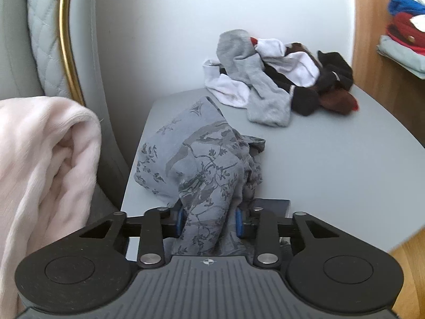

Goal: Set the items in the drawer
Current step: 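Lift the underwear with the left tool and carry it toward the open drawer, then lower the held underwear into the open drawer with the left tool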

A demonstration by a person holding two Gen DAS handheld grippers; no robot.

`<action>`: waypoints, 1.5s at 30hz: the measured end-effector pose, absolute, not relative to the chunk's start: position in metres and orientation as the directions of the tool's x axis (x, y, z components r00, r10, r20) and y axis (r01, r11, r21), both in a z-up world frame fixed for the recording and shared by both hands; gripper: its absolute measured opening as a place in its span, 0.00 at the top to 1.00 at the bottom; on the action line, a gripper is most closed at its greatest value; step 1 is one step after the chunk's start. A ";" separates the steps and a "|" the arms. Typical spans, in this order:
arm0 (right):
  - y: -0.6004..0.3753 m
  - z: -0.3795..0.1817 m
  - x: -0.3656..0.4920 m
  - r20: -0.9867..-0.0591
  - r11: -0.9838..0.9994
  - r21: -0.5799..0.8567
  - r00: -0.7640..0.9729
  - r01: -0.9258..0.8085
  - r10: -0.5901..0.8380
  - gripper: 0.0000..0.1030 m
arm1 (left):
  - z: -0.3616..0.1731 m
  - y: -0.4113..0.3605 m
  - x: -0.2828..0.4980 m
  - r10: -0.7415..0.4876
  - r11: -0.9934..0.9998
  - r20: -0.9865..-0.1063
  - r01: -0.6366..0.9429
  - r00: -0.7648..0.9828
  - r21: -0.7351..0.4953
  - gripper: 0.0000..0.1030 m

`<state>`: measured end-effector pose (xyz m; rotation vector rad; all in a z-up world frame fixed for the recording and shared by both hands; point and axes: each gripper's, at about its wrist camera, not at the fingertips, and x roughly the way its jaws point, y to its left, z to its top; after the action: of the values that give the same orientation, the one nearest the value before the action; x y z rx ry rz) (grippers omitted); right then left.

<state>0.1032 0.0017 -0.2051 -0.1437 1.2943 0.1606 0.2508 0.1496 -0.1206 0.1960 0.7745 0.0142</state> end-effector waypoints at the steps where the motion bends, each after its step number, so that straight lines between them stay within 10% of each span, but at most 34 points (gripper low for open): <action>1: 0.002 -0.206 0.103 -0.964 0.981 -0.012 0.262 -0.193 0.040 0.00 | -0.120 0.149 0.245 0.082 0.981 -0.692 0.063 0.717 0.181 0.70; 45: 0.002 -0.208 0.104 -0.962 0.981 -0.018 0.271 -0.192 0.035 0.00 | -0.158 0.154 0.149 -0.006 0.991 -0.838 0.118 0.545 0.069 0.76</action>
<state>0.1044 0.0016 -0.2079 -0.1410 1.2889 0.1538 0.1489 0.1541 -0.1584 0.1225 0.9918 -0.0736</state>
